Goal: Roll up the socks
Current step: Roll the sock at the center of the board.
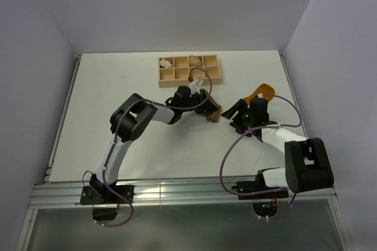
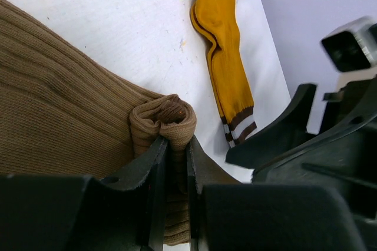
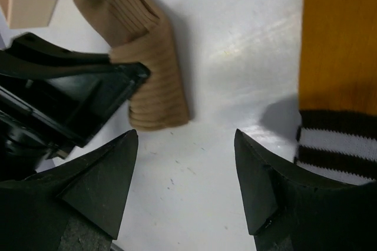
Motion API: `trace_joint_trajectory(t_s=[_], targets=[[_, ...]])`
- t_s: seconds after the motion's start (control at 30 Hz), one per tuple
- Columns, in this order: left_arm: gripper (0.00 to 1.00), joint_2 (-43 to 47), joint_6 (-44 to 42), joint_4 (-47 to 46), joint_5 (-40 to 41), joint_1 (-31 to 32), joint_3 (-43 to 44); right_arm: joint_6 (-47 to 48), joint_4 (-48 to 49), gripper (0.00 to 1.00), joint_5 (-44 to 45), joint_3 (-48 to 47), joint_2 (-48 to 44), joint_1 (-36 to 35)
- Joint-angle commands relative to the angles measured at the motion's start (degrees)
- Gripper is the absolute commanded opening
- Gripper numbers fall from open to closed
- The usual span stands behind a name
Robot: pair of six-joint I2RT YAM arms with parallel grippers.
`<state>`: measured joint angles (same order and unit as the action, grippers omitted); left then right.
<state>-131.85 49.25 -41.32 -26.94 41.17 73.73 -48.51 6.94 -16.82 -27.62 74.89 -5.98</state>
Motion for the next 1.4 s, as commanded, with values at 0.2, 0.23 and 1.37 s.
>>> trace_joint_trajectory(t_s=[0.2,0.23,1.37], targets=[[0.2,-3.8,-1.1,8.8,-0.8,1.5,-1.0,-4.2,23.0,0.74,-4.6,3.3,7.6,-2.2],[0.2,-3.7,-1.2,8.7,-0.7,1.5,-1.0,-4.5,24.0,0.74,-5.1,3.4,9.4,-2.5],[0.46,0.1,-0.6,7.6,2.4,0.5,-3.5,-1.0,17.2,0.0,-1.7,-1.7,20.6,-7.1]])
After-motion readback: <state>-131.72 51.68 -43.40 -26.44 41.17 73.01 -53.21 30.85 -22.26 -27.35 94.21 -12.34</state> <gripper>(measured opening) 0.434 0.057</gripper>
